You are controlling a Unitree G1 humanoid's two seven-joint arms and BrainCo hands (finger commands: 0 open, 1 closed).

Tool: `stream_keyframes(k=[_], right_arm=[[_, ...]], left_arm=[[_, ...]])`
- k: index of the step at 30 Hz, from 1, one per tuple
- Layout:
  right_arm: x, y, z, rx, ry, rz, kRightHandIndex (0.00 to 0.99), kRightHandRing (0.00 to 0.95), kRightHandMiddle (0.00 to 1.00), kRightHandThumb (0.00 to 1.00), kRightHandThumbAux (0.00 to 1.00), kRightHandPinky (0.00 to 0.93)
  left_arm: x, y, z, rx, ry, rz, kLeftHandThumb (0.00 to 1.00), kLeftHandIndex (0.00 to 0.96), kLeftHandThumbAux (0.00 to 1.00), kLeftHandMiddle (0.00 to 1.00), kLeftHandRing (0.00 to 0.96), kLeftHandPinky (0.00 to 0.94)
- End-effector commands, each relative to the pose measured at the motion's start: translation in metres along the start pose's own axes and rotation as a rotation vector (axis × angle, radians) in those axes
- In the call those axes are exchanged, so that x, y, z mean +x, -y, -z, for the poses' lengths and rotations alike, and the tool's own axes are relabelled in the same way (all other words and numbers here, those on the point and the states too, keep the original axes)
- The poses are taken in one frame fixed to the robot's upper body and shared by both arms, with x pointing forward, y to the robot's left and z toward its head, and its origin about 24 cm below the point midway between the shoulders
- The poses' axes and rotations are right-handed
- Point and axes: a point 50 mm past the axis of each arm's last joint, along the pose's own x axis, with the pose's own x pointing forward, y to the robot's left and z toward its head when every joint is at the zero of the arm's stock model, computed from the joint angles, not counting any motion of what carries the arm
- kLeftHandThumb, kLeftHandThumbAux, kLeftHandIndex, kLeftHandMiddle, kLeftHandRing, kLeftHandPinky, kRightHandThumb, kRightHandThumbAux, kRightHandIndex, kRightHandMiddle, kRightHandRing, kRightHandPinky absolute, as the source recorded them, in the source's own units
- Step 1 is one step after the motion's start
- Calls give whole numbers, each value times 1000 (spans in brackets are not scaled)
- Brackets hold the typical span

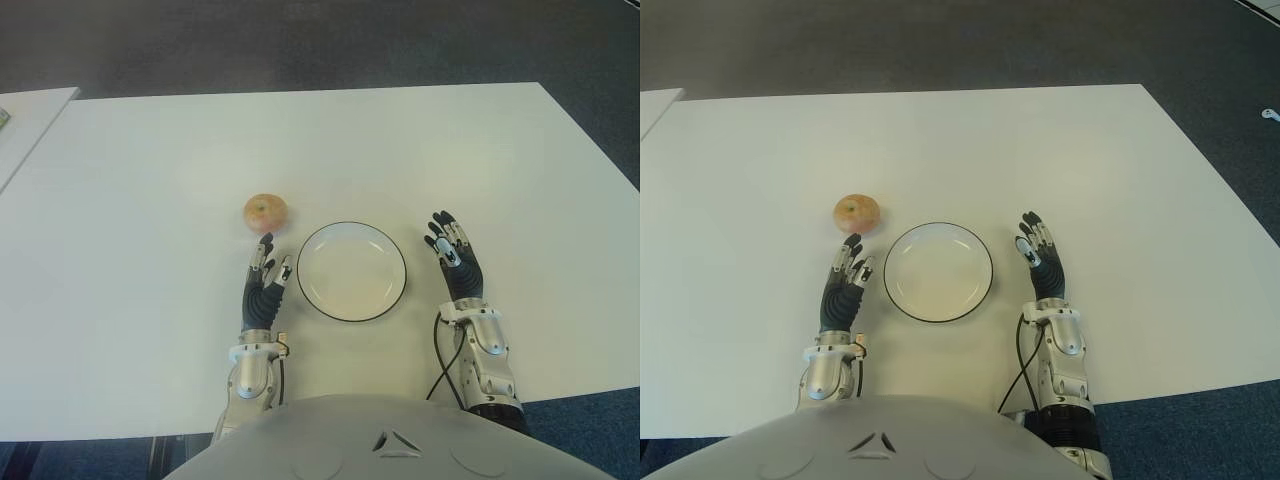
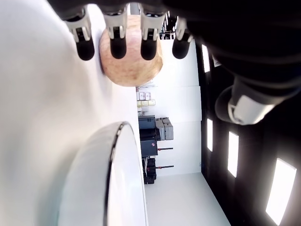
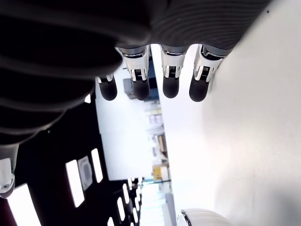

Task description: Put the apples into the plate.

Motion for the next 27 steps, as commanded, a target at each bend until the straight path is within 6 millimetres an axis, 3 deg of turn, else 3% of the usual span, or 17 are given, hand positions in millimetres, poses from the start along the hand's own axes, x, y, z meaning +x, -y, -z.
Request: stream_keyframes(k=[1, 15, 27], right_arm=[[-8, 2, 14, 2, -86, 11, 0, 0, 0, 91, 463, 0], [-7, 2, 16, 8, -88, 8, 0, 0, 0, 93, 471, 0], [-6, 2, 19, -3, -89, 6, 0, 0, 0, 95, 473, 0]], left_arm=[[-1, 3, 0, -21, -22, 19, 0, 0, 446, 0, 0, 0], [6, -1, -6, -91, -2, 31, 0, 0, 487, 0, 0, 0], [15, -16, -20, -214, 112, -2, 1, 0, 467, 0, 0, 0]])
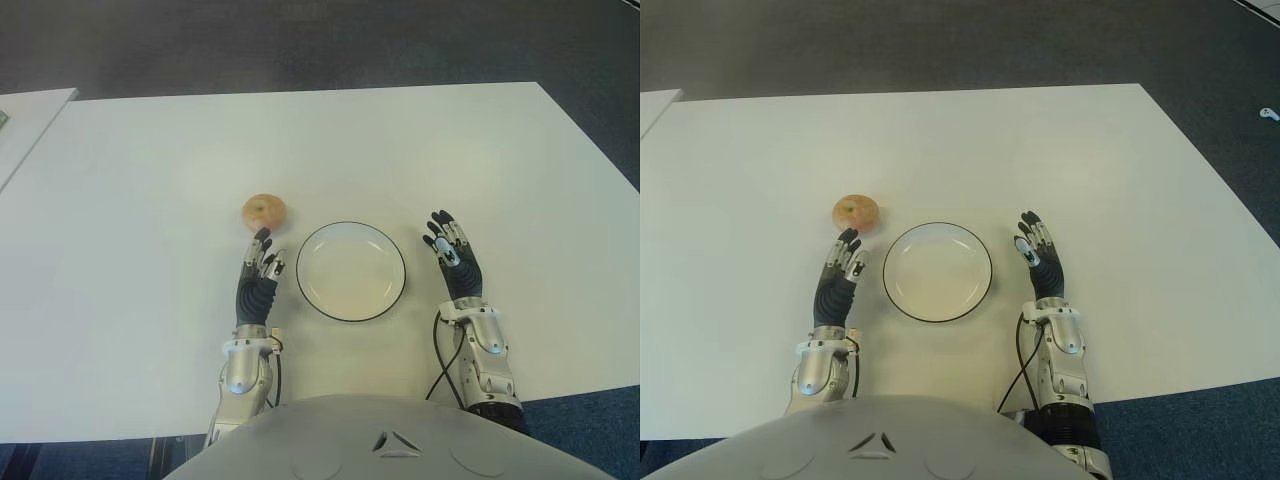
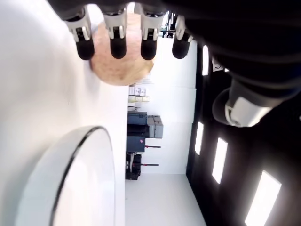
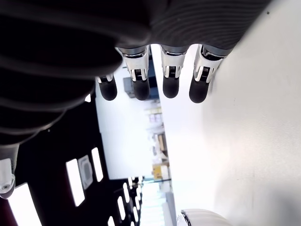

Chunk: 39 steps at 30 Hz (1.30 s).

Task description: Put the apples into the plate.

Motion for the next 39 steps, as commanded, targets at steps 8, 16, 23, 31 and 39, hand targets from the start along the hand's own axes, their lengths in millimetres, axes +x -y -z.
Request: stream_keyframes(k=[8, 16, 23, 31, 39], right_arm=[[-6, 3, 20, -1, -102, 0, 0, 0, 0, 107, 477, 0], [-4, 0, 23, -10, -112, -5, 0, 0, 0, 120, 486, 0], [-3, -4, 25, -1, -106, 1, 0, 0, 0, 123, 490, 0], [-3, -8, 26, -3, -106, -14, 0, 0, 0, 130, 516, 0], [-5, -9, 29, -3, -121, -32, 0, 0, 0, 135, 523, 0]], left_arm=[[14, -13, -43, 194, 174, -92, 65, 16, 487, 0, 0, 0], [48, -9, -64, 819, 291, -82, 135, 18, 524, 0, 0, 10], [63, -21, -71, 1233, 301, -18, 211, 37, 484, 0, 0, 1], [94, -24, -91, 1526, 325, 19, 288, 47, 416, 0, 0, 0], [119, -25, -96, 1723, 349, 69, 304, 51, 380, 0, 0, 0]])
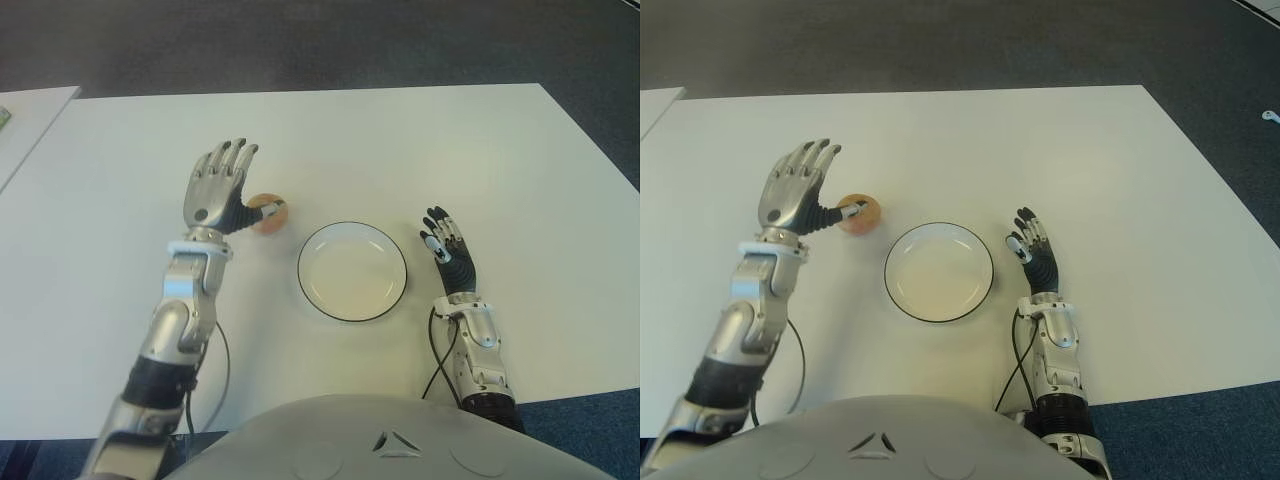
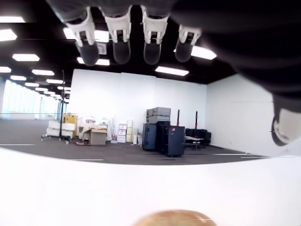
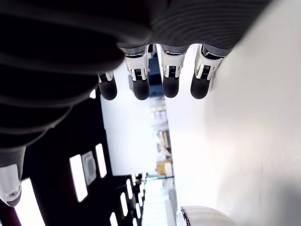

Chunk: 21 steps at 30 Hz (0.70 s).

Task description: Put the apples into the plate.

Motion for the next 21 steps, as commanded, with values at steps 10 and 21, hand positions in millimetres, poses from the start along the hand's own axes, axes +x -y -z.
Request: stream_keyframes(k=[10, 21], right_arm=[[-14, -4, 23, 20, -137, -14, 0, 0, 0, 124, 534, 0], [-16, -4, 24, 27, -125, 9, 0, 0, 0, 134, 510, 0]], left_arm=[[37, 32, 15, 198, 91, 167, 300, 29, 375, 0, 0, 0], [44, 49, 20, 213, 129, 216, 329, 31, 374, 0, 0, 0]])
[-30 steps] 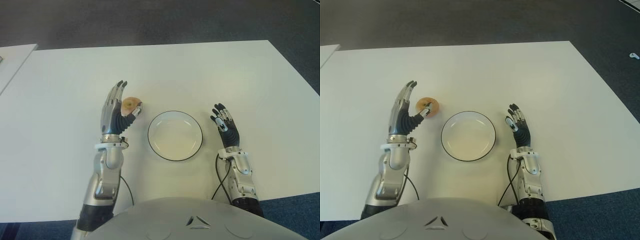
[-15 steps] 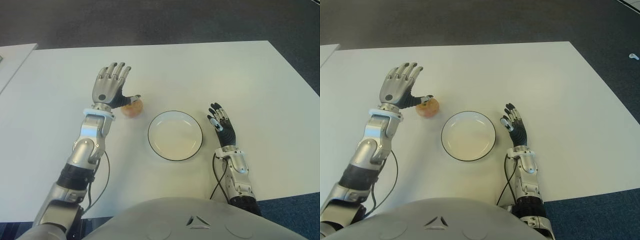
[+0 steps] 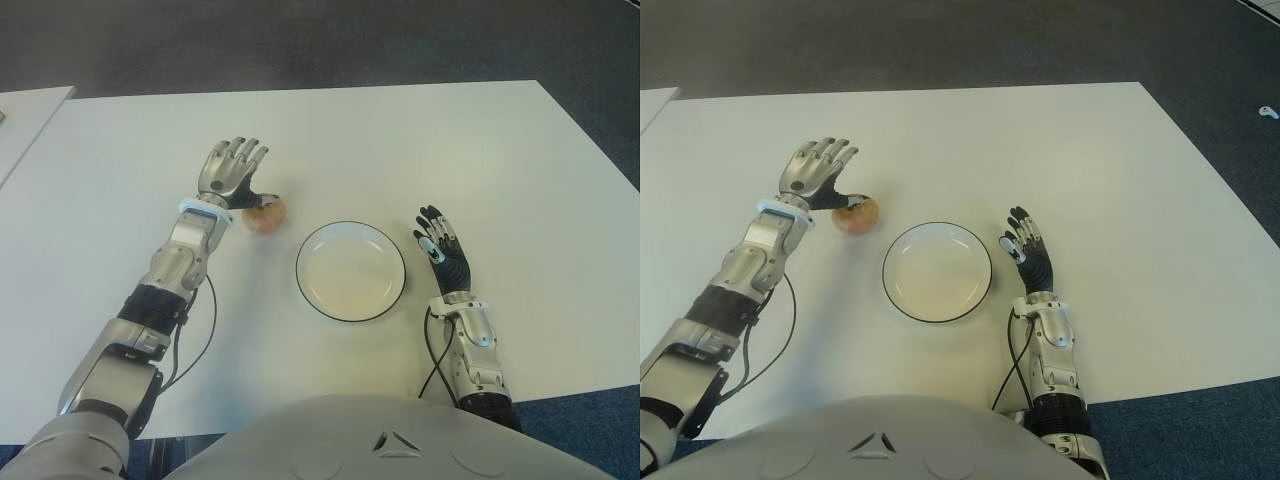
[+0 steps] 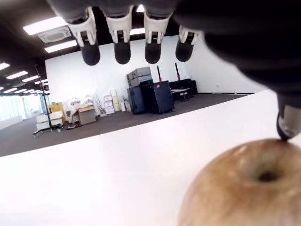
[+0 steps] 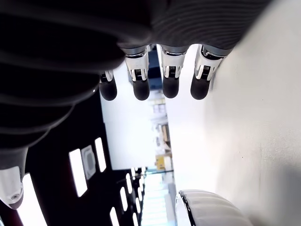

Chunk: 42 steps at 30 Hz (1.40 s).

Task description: Put the apples into the plate.

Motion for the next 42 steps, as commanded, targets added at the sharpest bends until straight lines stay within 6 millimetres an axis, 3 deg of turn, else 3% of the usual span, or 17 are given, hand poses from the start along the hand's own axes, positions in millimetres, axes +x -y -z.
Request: stream_keyframes(k=[1, 21, 42], right_arm=[[-15, 0, 24, 25, -124, 33, 0, 0, 0, 135, 509, 0], [-16, 3, 28, 32, -152, 35, 0, 0, 0, 133, 540, 0], [-15, 4, 29, 27, -164, 38, 0, 0, 0, 125, 573, 0]], left_arm=[[1, 9, 2, 17, 18, 38, 330, 31, 373, 0, 0, 0], [6, 24, -4, -19, 35, 103, 315, 17, 342, 0, 0, 0], [2, 34, -22, -259, -13, 207, 168, 0, 259, 0, 0, 0]])
